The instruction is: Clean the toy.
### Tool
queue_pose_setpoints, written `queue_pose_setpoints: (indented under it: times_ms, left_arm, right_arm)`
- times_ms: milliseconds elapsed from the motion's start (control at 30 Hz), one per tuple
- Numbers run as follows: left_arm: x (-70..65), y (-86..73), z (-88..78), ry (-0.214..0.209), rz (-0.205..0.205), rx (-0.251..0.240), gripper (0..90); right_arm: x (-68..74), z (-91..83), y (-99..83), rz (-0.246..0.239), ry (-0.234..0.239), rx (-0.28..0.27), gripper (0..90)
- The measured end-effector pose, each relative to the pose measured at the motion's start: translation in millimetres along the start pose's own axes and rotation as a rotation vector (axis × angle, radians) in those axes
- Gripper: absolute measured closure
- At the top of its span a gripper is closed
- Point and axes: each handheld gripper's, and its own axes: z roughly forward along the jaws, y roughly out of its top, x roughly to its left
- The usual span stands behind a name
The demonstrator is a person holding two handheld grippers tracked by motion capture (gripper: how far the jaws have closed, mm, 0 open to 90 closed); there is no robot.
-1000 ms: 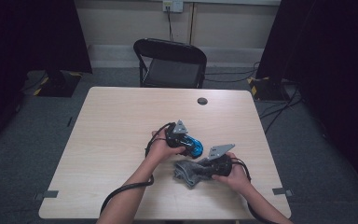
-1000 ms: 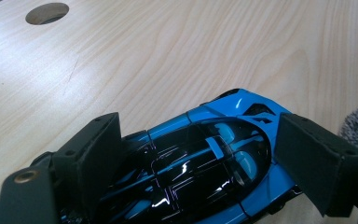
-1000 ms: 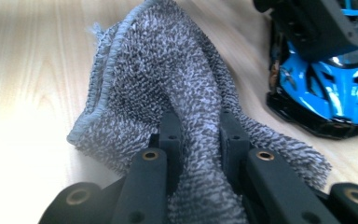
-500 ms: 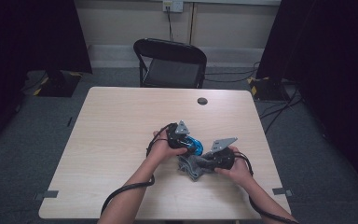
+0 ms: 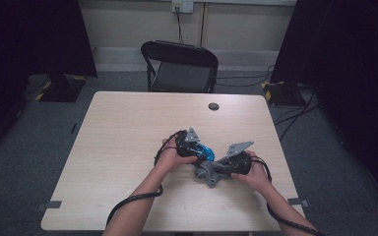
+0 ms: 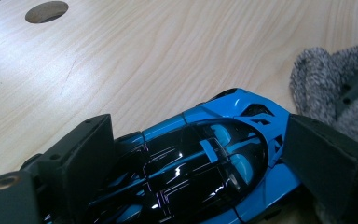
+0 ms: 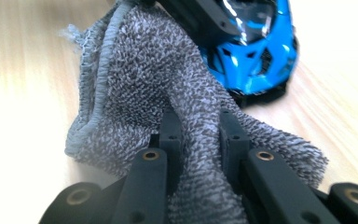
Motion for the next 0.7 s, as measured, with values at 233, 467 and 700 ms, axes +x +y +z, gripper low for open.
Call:
queue_pose_setpoints:
  times_ms: [233,467,700]
  left_arm:
    - [-0.8,0.2,0.5,0.002,-0.001,-0.002,9.0]
    - [-1.9,-1.0,0.9,0.0,-0.007,-0.016,9.0]
    - [-4.4,0.5,1.5,-0.007,-0.005,-0.01,9.0]
  right_arm:
    - [-14.4,-9.0,-6.2,0.04,-0.046,0.008,76.4]
    - [-25.9,-11.7,-6.5,0.06,-0.095,0.02,76.4]
    - [-36.6,-12.3,-7.7,0.108,-0.142,0.007,76.4]
